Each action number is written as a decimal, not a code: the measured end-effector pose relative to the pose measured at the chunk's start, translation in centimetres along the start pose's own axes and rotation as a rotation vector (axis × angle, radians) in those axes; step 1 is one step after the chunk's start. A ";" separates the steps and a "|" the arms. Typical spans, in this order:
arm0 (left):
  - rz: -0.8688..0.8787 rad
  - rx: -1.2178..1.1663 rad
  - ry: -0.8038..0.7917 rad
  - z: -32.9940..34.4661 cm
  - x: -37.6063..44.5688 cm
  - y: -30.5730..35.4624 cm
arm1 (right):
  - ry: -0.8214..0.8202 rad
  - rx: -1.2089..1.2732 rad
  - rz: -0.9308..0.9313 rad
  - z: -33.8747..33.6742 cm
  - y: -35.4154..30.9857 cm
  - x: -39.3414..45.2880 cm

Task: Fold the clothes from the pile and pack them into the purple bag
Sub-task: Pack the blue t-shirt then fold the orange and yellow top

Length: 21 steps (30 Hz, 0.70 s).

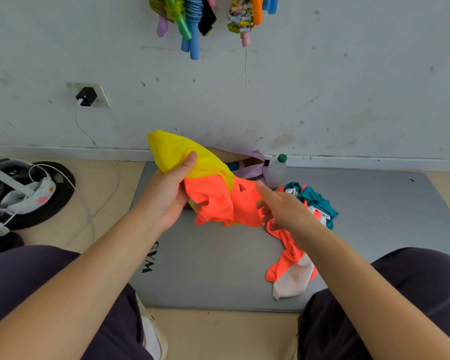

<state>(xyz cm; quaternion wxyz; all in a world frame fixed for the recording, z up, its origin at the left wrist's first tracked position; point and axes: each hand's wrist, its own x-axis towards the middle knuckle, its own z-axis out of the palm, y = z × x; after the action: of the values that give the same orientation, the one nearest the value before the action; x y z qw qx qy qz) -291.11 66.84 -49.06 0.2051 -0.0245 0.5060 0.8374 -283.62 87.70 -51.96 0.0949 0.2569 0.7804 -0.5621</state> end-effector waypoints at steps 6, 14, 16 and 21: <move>-0.083 -0.009 -0.109 -0.1 -0.3 -1.1 | -0.201 0.224 0.123 0.4 0.1 -0.5; -0.100 0.146 -0.295 0.3 -1.0 -1.4 | -0.211 0.441 0.166 0.2 0.2 -0.4; -0.140 0.310 -0.303 -0.2 -0.9 -1.4 | -0.049 0.530 0.127 -0.4 0.3 -0.1; -0.085 1.381 -0.392 -1.9 -0.9 -1.2 | 0.076 0.590 -0.134 -2.8 -0.1 -0.5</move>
<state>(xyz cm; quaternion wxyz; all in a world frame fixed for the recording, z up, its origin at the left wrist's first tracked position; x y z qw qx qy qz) -290.18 65.45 -50.76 0.2933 0.2420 0.8726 0.3066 -282.84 90.11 -50.74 -0.0503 0.2419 0.6015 -0.7597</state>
